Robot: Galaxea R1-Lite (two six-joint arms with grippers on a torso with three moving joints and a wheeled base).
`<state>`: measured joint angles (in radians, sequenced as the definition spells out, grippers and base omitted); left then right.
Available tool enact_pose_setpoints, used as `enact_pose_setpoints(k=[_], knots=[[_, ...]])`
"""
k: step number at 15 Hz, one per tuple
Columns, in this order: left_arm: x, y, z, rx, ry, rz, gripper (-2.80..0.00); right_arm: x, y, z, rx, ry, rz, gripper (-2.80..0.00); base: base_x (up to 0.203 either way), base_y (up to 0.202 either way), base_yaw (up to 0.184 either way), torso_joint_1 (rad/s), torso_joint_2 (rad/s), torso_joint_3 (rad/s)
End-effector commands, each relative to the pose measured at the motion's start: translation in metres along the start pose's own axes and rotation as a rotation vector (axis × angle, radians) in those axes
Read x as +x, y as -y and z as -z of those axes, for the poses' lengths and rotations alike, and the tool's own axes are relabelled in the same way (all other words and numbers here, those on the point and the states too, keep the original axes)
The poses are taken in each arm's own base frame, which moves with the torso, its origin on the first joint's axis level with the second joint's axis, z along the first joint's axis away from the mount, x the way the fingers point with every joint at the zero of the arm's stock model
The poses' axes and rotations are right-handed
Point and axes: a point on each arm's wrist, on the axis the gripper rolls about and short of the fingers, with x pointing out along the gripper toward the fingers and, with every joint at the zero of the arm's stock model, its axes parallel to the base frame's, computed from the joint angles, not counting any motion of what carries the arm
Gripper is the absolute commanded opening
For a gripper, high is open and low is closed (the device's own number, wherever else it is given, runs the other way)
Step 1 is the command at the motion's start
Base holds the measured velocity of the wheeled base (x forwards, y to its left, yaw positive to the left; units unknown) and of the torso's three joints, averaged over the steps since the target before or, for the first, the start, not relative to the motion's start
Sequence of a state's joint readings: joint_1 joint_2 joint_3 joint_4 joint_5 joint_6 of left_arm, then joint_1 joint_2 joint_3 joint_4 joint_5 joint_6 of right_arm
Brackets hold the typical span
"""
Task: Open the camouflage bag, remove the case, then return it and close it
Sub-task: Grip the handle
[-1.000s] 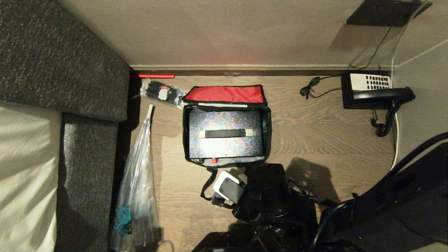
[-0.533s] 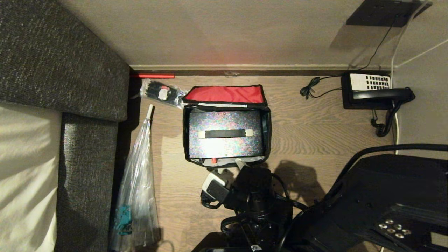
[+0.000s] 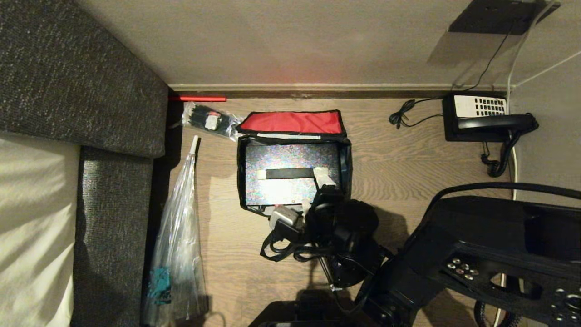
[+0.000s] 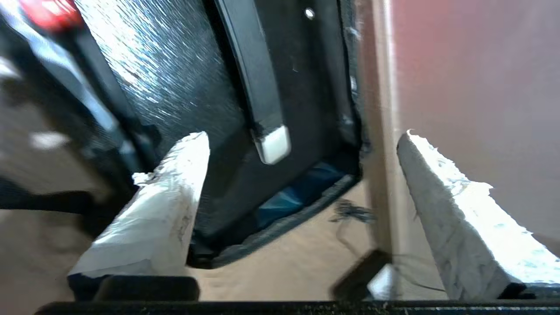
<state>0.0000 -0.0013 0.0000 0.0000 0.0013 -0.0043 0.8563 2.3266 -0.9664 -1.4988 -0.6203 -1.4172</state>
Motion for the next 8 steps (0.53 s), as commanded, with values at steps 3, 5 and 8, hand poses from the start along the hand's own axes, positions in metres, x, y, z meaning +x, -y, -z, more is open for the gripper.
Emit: enact_pose_setpoints(k=[3,5,8], knots=[[0.0,0.0,0.0,0.0,-0.002,0.0,-2.8,0.004,-0.02,0.006,-0.027,-0.02,-0.013,0.0,0.0,0.0,0.0,0.0,0.0,0.0],[0.0,0.0,0.0,0.0,-0.001,0.0,-2.8,0.003,-0.02,0.007,-0.014,-0.021,-0.018,0.0,0.0,0.0,0.0,0.0,0.0,0.0],[0.0,0.0,0.0,0.0,-0.001,0.0,-2.8,0.008,-0.026,0.004,-0.011,-0.023,-0.008,0.0,0.0,0.0,0.0,0.0,0.0,0.0]])
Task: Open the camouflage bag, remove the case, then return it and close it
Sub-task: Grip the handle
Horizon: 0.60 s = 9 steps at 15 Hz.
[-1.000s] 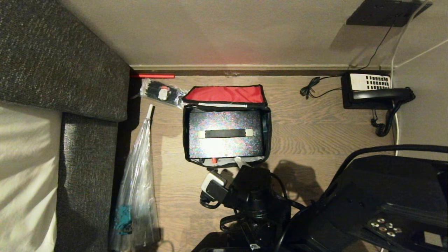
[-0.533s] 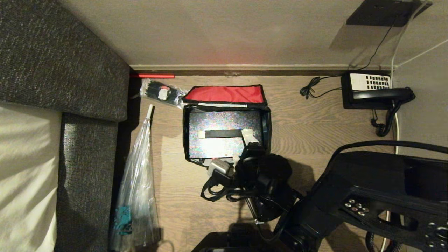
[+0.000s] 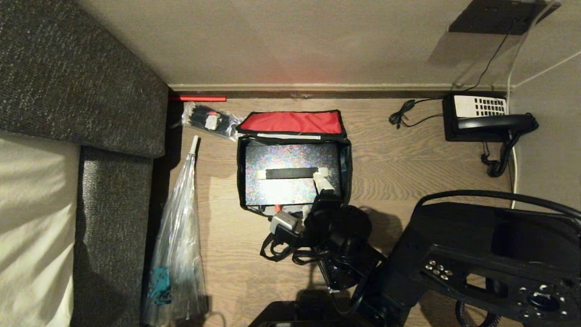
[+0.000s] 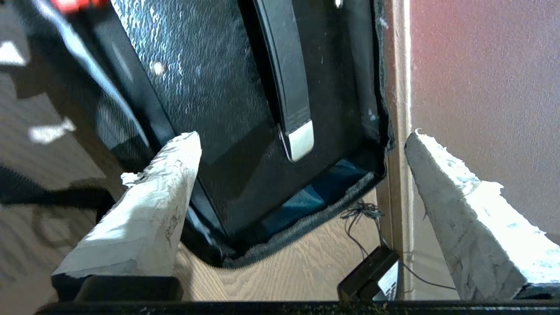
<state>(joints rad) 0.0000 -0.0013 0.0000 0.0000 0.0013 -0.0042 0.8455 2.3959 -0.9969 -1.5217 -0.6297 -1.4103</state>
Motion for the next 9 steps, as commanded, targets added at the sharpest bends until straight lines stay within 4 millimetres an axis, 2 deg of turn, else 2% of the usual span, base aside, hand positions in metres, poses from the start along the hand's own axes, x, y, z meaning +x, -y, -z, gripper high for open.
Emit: enact_pose_setpoints(k=[1,5,9], knots=[[0.0,0.0,0.0,0.0,-0.003,0.0,-2.8,0.005,-0.009,-0.002,-0.002,-0.007,0.007,0.0,0.0,0.0,0.0,0.0,0.0,0.0],[0.0,0.0,0.0,0.0,-0.002,0.0,-2.8,0.015,-0.022,-0.008,0.011,-0.009,0.024,0.0,0.0,0.0,0.0,0.0,0.0,0.0],[0.0,0.0,0.0,0.0,-0.002,0.0,-2.8,0.032,-0.021,-0.02,0.054,0.004,0.091,0.0,0.0,0.0,0.0,0.0,0.0,0.0]])
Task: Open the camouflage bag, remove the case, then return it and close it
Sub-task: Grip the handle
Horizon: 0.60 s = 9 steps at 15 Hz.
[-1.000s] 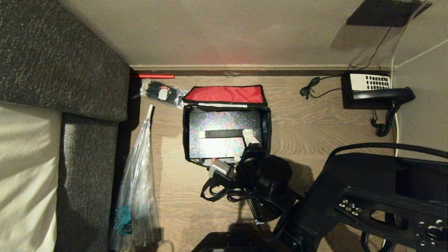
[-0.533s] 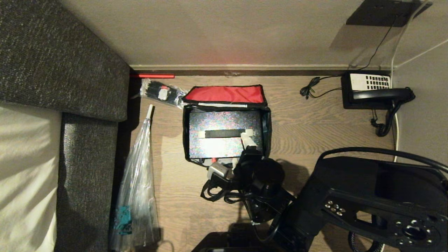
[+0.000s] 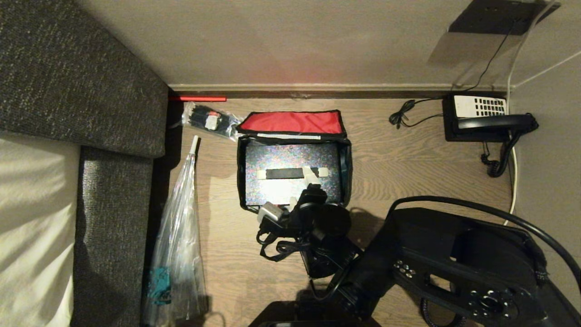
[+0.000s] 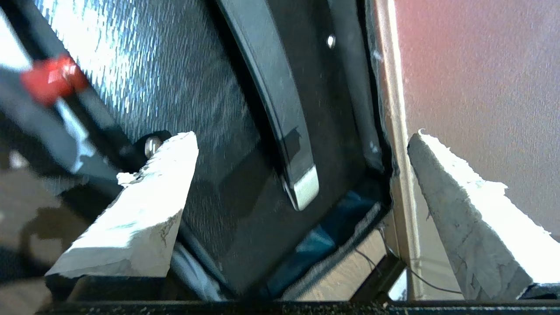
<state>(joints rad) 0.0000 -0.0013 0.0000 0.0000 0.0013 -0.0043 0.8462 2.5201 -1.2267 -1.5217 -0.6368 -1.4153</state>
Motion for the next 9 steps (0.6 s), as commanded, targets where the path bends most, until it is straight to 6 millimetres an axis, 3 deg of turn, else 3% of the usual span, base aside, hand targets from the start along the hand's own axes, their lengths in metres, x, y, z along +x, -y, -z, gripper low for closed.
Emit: enact_pose_setpoints(k=[1,9], knots=[[0.0,0.0,0.0,0.0,-0.002,0.0,-2.8,0.003,-0.007,-0.001,-0.002,0.001,0.01,0.0,0.0,0.0,0.0,0.0,0.0,0.0],[0.0,0.0,0.0,0.0,-0.003,0.0,-2.8,0.017,-0.002,0.015,-0.155,0.13,0.013,0.0,0.0,0.0,0.0,0.0,0.0,0.0]])
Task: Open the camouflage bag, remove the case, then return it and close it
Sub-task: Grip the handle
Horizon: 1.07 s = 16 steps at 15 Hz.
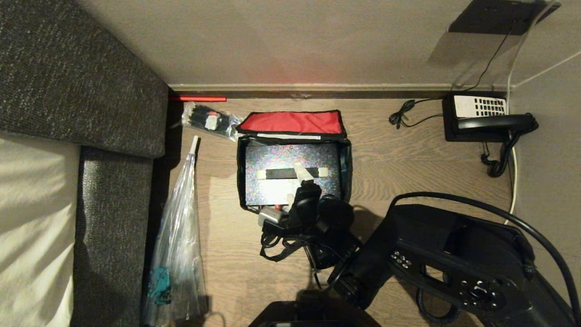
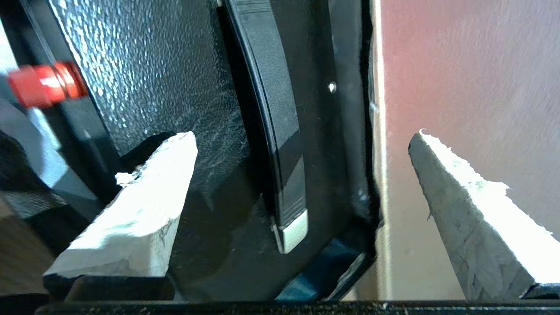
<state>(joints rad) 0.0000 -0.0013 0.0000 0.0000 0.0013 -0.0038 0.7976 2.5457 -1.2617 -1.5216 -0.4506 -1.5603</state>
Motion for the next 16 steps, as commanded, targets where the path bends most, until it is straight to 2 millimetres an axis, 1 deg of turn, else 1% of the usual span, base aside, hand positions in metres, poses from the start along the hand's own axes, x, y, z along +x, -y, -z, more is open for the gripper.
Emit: enact_pose_setpoints(k=[1,4,8,11,16], knots=[[0.0,0.0,0.0,-0.001,-0.002,0.0,-2.8,0.002,0.001,0.004,-0.02,0.002,0.01,0.0,0.0,0.0,0.0,0.0,0.0,0.0],[0.0,0.0,0.0,-0.001,-0.001,0.0,-2.8,0.005,0.0,0.005,-0.018,-0.001,0.016,0.0,0.0,0.0,0.0,0.0,0.0,0.0],[0.0,0.0,0.0,-0.001,-0.002,0.0,-2.8,0.016,-0.005,0.009,-0.016,-0.018,0.045,0.0,0.0,0.0,0.0,0.0,0.0,0.0],[0.0,0.0,0.0,-0.001,-0.001,0.0,-2.8,0.019,-0.009,0.017,-0.046,-0.042,0.043,0.0,0.0,0.0,0.0,0.0,0.0,0.0],[0.0,0.0,0.0,-0.001,-0.001,0.0,-2.8,0.02,-0.025,0.017,-0.087,-0.067,0.024,0.0,0.0,0.0,0.0,0.0,0.0,0.0]])
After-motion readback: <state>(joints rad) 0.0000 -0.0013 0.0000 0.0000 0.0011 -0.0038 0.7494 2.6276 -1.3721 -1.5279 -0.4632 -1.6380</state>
